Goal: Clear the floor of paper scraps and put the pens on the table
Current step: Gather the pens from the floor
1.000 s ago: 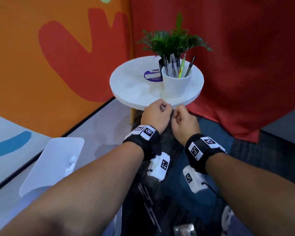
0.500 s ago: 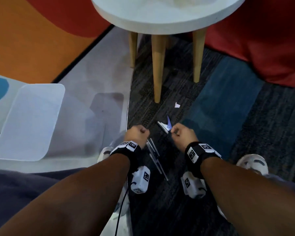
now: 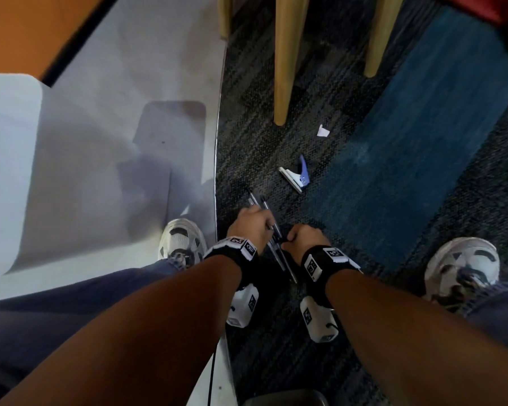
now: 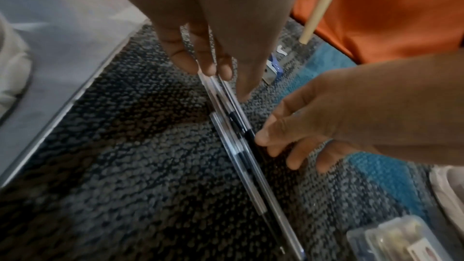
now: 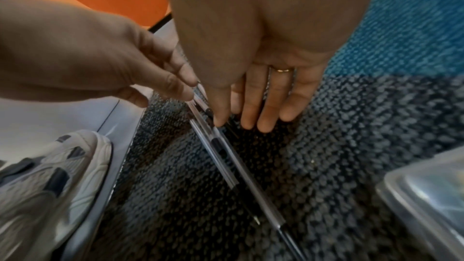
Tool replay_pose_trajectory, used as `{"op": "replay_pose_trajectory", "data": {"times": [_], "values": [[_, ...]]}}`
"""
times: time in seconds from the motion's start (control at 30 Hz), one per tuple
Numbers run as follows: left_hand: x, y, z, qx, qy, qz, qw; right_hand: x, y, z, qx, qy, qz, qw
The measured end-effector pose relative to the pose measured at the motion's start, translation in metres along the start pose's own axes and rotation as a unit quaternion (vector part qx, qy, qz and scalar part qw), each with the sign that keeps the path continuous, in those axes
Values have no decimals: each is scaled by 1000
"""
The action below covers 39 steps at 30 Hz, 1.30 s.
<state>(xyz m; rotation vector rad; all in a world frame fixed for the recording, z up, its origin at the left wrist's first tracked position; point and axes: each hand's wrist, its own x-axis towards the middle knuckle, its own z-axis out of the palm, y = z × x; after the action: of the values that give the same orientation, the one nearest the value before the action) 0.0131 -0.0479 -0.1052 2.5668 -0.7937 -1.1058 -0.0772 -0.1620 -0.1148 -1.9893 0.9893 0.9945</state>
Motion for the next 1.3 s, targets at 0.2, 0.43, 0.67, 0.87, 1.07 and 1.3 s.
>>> {"op": "replay_pose_trajectory", "data": {"times": [0.2, 0.43, 0.67, 0.87, 1.07, 1.3], "values": [[15, 2, 5, 96, -73, 54, 991, 9, -5, 6, -66, 3, -5, 998], [25, 4, 5, 118, -81, 80, 986, 1, 3, 3, -27, 50, -4, 998], [29, 7, 0, 185, -100, 130, 969, -3, 27, -15, 63, 120, -17, 991], [31, 16, -6, 232, -117, 141, 955, -6, 37, -26, 145, 225, -110, 957], [18, 35, -31, 180, -52, 151, 971, -23, 29, -66, 159, 274, -136, 939], [-11, 90, -115, 48, 72, 136, 987, -74, 7, -143, 183, 357, -195, 895]]}}
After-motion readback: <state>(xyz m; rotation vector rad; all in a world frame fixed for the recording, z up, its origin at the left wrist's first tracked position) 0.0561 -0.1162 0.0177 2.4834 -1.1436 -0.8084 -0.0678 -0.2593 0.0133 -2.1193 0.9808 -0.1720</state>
